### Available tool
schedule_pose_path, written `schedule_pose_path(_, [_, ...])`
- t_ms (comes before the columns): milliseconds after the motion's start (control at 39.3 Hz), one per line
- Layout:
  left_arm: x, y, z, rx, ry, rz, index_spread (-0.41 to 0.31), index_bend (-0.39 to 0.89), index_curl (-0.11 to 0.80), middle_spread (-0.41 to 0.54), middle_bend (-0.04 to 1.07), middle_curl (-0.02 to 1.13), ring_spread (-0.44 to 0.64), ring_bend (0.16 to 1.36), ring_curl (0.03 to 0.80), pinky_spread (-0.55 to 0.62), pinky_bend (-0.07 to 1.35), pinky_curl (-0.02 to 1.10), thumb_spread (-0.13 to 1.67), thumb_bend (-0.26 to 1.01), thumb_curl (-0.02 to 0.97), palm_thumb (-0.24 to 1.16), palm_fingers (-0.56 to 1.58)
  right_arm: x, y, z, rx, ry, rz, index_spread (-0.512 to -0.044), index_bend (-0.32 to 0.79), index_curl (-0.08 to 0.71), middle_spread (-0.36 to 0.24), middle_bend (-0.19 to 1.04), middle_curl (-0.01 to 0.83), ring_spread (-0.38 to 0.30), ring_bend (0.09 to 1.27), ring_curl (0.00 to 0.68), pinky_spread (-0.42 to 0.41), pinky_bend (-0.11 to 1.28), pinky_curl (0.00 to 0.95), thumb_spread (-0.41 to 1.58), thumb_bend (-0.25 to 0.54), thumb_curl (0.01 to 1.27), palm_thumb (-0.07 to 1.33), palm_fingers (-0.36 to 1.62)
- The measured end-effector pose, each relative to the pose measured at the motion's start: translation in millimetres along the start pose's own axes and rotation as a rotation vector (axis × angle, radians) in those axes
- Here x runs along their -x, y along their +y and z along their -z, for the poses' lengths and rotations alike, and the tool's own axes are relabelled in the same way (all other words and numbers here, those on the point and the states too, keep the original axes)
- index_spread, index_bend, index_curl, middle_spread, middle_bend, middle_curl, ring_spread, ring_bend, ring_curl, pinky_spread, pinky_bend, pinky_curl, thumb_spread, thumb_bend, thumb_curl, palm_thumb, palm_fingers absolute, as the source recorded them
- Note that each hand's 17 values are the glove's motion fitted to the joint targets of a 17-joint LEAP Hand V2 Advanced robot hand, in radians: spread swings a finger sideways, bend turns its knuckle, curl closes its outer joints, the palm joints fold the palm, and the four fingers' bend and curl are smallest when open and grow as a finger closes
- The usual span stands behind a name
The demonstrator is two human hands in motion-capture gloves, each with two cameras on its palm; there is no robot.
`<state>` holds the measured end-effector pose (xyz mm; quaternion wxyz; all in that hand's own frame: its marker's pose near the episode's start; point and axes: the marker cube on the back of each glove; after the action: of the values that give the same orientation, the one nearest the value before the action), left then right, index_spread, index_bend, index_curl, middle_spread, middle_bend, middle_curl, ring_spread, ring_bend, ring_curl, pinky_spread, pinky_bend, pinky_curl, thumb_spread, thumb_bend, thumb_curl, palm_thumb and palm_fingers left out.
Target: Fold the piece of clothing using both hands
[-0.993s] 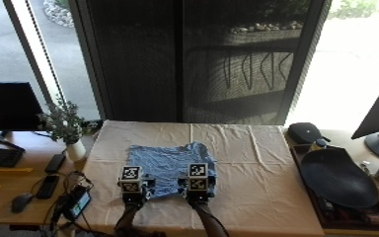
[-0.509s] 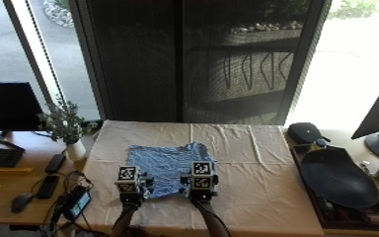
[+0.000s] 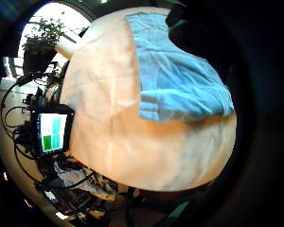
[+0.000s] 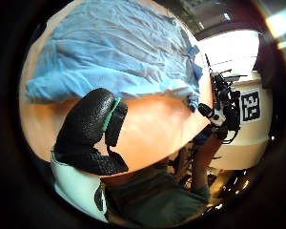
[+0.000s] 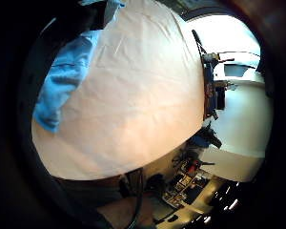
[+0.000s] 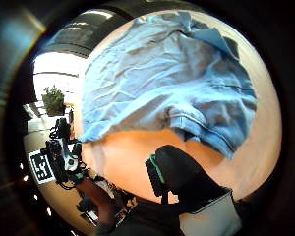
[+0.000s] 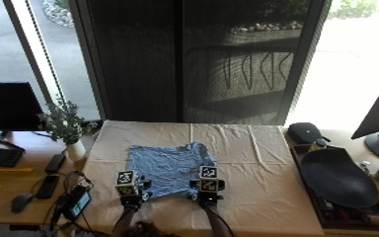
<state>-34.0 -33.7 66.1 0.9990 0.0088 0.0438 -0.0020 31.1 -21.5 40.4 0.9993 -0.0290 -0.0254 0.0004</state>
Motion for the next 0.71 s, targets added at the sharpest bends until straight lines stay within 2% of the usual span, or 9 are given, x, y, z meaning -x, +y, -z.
schedule_pose_path(204, [-0.9, -10.9, -30.7, 0.113, 0.024, -0.016, -0.096, 0.10, 0.193, 0.047, 0.19, 0.34, 0.13, 0.68, 0.320, 0.18, 0.70, 0.30, 1.14, -0.02, 0.282, 0.33, 0.30, 13.7, 9.4, -8.2, 0.066, -0.077, 0.101, -0.381, 0.13, 0.236, 0.027, 0.16, 0.244, 0.164, 0.37, 0.257, 0.227, 0.78, 0.366, 1.08, -0.023, 0.30, 0.42, 0.07])
schedule_pose_path(356, [-9.7, 8.2, -13.9, 0.166, 0.037, -0.037, -0.095, 0.11, 0.197, 0.044, 0.20, 0.35, 0.13, 0.68, 0.320, 0.18, 0.70, 0.31, 1.13, -0.02, 0.286, 0.32, 0.29, 35.1, -1.0, -13.7, -0.003, -0.228, 0.292, -0.381, 0.13, 0.234, 0.027, 0.18, 0.253, 0.164, 0.38, 0.262, 0.204, 0.80, 0.369, 1.07, -0.027, 0.31, 0.42, 0.07])
schedule_pose_path(433, [-9.6, 1.0, -24.4, 0.136, 0.028, -0.069, -0.104, 0.17, 0.222, 0.030, 0.19, 0.35, 0.13, 0.65, 0.310, 0.17, 0.69, 0.30, 1.12, -0.02, 0.290, 0.32, 0.34, 27.5, -2.9, -10.4, -0.056, -0.138, 0.216, -0.381, 0.13, 0.234, 0.007, 0.20, 0.265, 0.139, 0.41, 0.267, 0.190, 0.77, 0.358, 1.08, -0.015, 0.31, 0.44, 0.13])
schedule_pose_path(458, [-11.2, 1.7, -23.6, 0.128, 0.025, -0.091, -0.108, 0.18, 0.229, 0.014, 0.20, 0.36, 0.13, 0.63, 0.305, 0.17, 0.68, 0.30, 1.12, -0.02, 0.290, 0.32, 0.36, 24.2, -0.8, -9.3, -0.056, -0.100, 0.182, -0.381, 0.13, 0.234, 0.005, 0.20, 0.267, 0.135, 0.41, 0.266, 0.188, 0.77, 0.357, 1.08, -0.016, 0.32, 0.44, 0.14])
schedule_pose_path(484, [-13.8, 6.0, -18.2, 0.127, 0.020, -0.116, -0.124, 0.26, 0.260, -0.008, 0.20, 0.36, 0.12, 0.59, 0.293, 0.16, 0.65, 0.29, 1.12, -0.01, 0.292, 0.34, 0.42, 22.4, 1.8, -8.7, -0.050, -0.073, 0.159, -0.381, 0.13, 0.235, 0.002, 0.19, 0.269, 0.132, 0.41, 0.268, 0.186, 0.77, 0.357, 1.09, -0.017, 0.32, 0.44, 0.14])
schedule_pose_path(509, [-16.4, 11.9, -11.1, 0.135, 0.010, -0.137, -0.129, 0.26, 0.264, -0.020, 0.21, 0.36, 0.12, 0.58, 0.289, 0.16, 0.63, 0.28, 1.12, -0.01, 0.295, 0.34, 0.44, 21.6, 4.3, -8.2, -0.044, -0.053, 0.146, -0.381, 0.13, 0.236, 0.000, 0.19, 0.272, 0.129, 0.41, 0.270, 0.184, 0.77, 0.357, 1.09, -0.019, 0.32, 0.44, 0.14])
schedule_pose_path(535, [-18.1, 17.0, -5.6, 0.152, -0.005, -0.153, -0.133, 0.25, 0.271, -0.027, 0.21, 0.36, 0.11, 0.57, 0.286, 0.15, 0.63, 0.28, 1.12, -0.01, 0.296, 0.35, 0.44, 21.3, 6.2, -7.8, -0.039, -0.037, 0.137, -0.385, 0.18, 0.254, -0.034, 0.24, 0.290, 0.069, 0.46, 0.291, 0.151, 0.71, 0.344, 1.11, 0.027, 0.34, 0.51, 0.31])
schedule_pose_path(636, [-15.1, 14.7, -11.3, 0.199, -0.094, -0.152, -0.149, 0.29, 0.309, -0.055, 0.17, 0.36, 0.11, 0.51, 0.275, 0.14, 0.60, 0.28, 1.10, -0.02, 0.298, 0.35, 0.47, 23.0, 14.1, -6.3, -0.019, 0.003, 0.133, -0.386, 0.22, 0.271, -0.115, 0.28, 0.309, -0.045, 0.51, 0.285, 0.097, 0.58, 0.296, 1.16, 0.065, 0.36, 0.60, 0.57])
schedule_pose_path(713, [-12.1, 5.0, -24.0, 0.183, -0.126, -0.124, -0.150, 0.26, 0.321, -0.059, 0.17, 0.36, 0.12, 0.49, 0.280, 0.13, 0.61, 0.29, 1.09, -0.03, 0.300, 0.34, 0.44, 25.4, 17.8, -4.4, -0.025, 0.025, 0.138, -0.379, 0.22, 0.295, -0.150, 0.27, 0.319, -0.099, 0.51, 0.297, 0.065, 0.54, 0.293, 1.19, 0.080, 0.38, 0.65, 0.64])
